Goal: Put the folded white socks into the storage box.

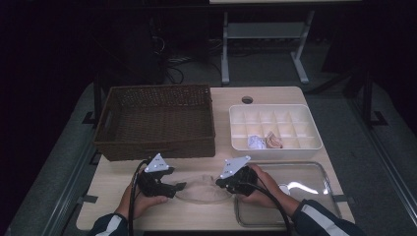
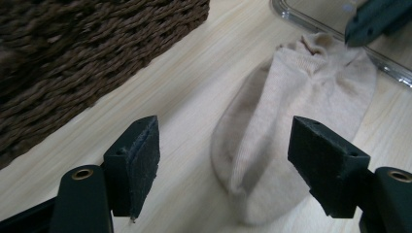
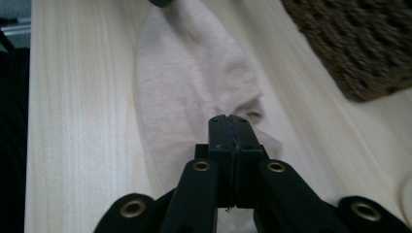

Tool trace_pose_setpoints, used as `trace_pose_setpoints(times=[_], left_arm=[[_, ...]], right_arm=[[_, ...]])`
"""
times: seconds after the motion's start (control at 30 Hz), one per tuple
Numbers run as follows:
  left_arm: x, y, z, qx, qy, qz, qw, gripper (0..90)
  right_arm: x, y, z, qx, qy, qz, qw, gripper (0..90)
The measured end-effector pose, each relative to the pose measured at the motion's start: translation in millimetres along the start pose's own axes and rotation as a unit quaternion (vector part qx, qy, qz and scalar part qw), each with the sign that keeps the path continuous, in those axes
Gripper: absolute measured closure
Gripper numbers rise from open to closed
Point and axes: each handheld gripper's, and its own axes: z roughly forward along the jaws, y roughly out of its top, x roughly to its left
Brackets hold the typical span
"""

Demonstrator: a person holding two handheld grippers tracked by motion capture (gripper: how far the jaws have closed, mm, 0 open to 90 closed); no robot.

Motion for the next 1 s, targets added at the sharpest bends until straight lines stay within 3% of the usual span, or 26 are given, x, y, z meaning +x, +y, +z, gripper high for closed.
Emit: trace_pose_setpoints(times=[0.13, 0.37, 0.7, 0.83, 0.9, 0.93, 1.0], left_arm=[[0.5, -1.5, 7.2, 0.016, 0.008, 0.003, 0.9998, 26.0], [1.8, -7.5, 20.3, 0.048, 0.01, 0.007, 0.9988, 26.0], [0.2, -7.2, 21.5, 0.061, 0.014, 0.027, 0.9977, 27.4], [-0.8, -6.7, 20.4, 0.061, 0.007, 0.029, 0.9977, 35.1], [-0.3, -6.7, 18.9, 0.061, 0.002, 0.03, 0.9977, 40.1], [0.1, -7.1, 18.5, 0.059, 0.001, 0.027, 0.9979, 43.3], [0.7, -7.6, 17.6, 0.057, -0.004, 0.023, 0.9981, 46.0]], right_arm=[[5.1, 2.7, 12.5, 0.01, 0.006, -0.021, 0.9997, 89.7], [6.8, 4.3, 35.4, 0.024, 0.021, -0.029, 0.9991, 89.7], [8.4, 12.9, 33.3, 0.031, 0.015, -0.031, 0.9989, 88.4], [10.9, 20.7, 40.3, 0.026, 0.006, -0.033, 0.9991, 89.1], [11.1, 20.8, 48.7, 0.04, 0.006, -0.036, 0.9986, 89.5], [11.9, 21.9, 49.1, 0.04, 0.007, -0.026, 0.9988, 89.5], [9.9, 24.6, 49.0, 0.055, 0.011, -0.035, 0.9978, 89.6]])
